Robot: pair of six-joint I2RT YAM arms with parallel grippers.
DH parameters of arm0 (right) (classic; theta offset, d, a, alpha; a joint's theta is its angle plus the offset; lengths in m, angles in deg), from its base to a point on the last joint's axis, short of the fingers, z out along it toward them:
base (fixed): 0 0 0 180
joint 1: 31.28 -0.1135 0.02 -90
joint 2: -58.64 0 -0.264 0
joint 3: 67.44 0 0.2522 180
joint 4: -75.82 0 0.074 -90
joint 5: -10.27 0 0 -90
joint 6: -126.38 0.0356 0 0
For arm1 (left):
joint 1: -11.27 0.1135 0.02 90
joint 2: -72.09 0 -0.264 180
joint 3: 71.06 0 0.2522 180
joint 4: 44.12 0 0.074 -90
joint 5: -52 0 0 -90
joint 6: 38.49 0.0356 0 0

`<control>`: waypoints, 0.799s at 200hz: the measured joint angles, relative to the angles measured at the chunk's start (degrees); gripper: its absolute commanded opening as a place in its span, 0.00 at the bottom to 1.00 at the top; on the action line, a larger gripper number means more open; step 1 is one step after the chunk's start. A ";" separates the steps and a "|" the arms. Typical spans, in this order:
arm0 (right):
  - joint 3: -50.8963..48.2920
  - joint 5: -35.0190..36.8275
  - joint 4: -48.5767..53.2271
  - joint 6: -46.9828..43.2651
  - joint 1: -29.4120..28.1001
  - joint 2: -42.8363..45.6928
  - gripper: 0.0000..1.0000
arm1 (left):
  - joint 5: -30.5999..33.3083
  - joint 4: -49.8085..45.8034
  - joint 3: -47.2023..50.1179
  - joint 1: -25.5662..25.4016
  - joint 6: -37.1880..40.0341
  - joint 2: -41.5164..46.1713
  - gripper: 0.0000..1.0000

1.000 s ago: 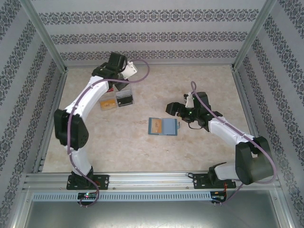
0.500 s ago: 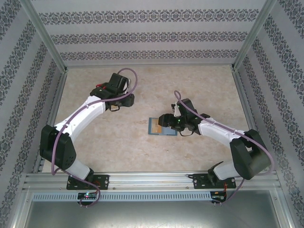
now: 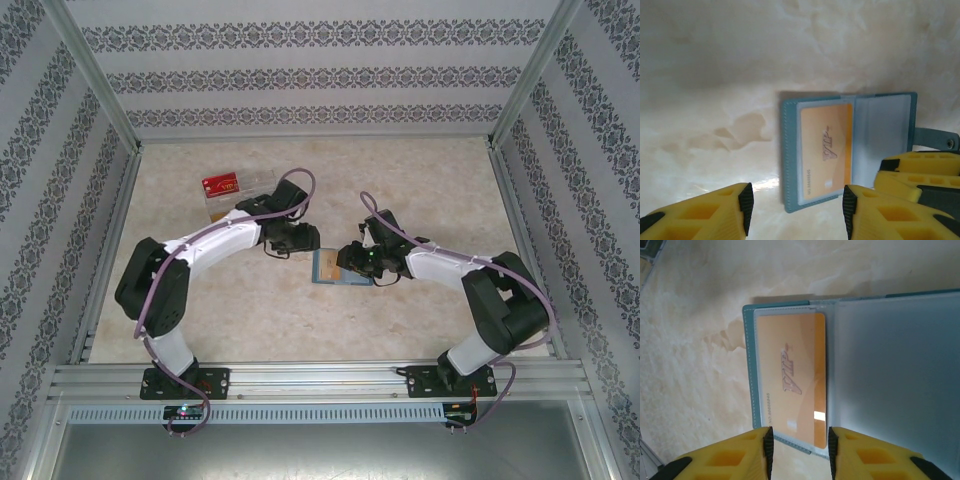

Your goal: Take the credit cards out of the card holder

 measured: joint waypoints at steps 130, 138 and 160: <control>2.60 -0.50 -0.94 0.55 0.04 -5.35 0.20 | -3.23 3.87 -0.15 -2.45 -6.21 -8.59 0.18; 2.64 -0.59 -0.94 0.55 0.04 -5.49 0.19 | -3.34 3.89 -0.28 -2.45 -6.21 -9.27 0.17; 2.84 -0.90 -0.92 0.55 0.15 -5.77 0.19 | -3.30 3.87 -0.68 -2.45 -6.16 -10.36 0.15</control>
